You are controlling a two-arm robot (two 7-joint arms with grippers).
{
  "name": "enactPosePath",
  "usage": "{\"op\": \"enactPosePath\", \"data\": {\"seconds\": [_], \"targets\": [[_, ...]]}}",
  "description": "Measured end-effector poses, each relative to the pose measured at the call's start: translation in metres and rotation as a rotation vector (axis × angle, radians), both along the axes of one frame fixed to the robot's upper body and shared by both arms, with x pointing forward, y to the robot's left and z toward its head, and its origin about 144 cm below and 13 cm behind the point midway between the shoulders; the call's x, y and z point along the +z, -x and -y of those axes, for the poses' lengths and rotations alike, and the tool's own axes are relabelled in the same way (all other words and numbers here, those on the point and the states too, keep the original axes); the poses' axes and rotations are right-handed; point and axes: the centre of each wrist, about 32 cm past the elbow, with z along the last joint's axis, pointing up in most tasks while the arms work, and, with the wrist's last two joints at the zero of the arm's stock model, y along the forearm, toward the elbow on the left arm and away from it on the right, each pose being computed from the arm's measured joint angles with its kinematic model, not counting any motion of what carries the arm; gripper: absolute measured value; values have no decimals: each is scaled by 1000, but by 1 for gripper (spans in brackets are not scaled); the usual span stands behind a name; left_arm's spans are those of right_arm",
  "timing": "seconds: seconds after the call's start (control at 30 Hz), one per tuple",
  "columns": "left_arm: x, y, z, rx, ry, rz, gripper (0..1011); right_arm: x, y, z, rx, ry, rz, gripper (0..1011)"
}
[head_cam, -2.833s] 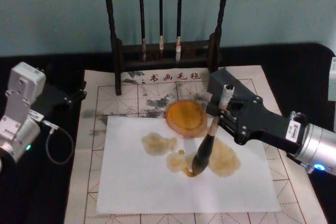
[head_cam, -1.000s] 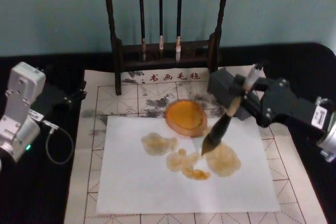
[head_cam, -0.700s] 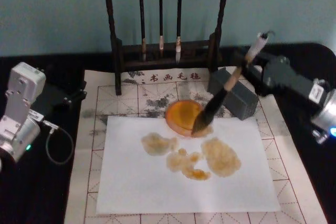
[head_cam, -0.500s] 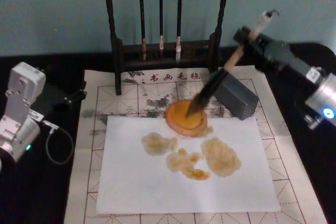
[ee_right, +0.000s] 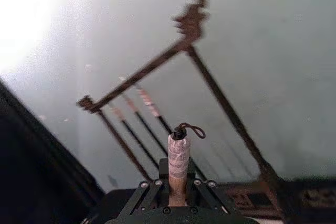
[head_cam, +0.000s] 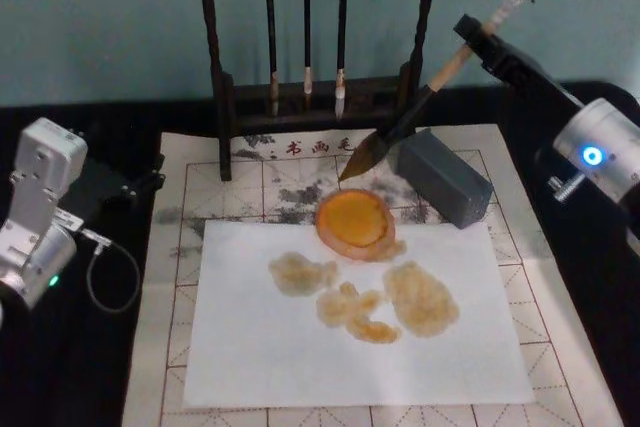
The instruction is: Pick up the brush from the inkstone, write on the paper, then place the brush back to its original position.
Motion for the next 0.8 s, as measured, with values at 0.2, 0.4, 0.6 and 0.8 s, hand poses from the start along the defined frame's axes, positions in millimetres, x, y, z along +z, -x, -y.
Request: {"op": "enactPosePath", "data": {"seconds": [0.2, 0.4, 0.6, 0.8], "targets": [[0, 0, 0, 0, 0, 0, 1001, -6, -12, -1, -39, -40, -110, 181], [0, 0, 0, 0, 0, 0, 1001, -14, -18, 0, -55, -60, -189, 181], [0, 0, 0, 0, 0, 0, 1001, -22, -19, 1, -71, -78, -256, 181], [0, 0, 0, 0, 0, 0, 1001, -27, -18, 1, -88, -102, -310, 181]]}}
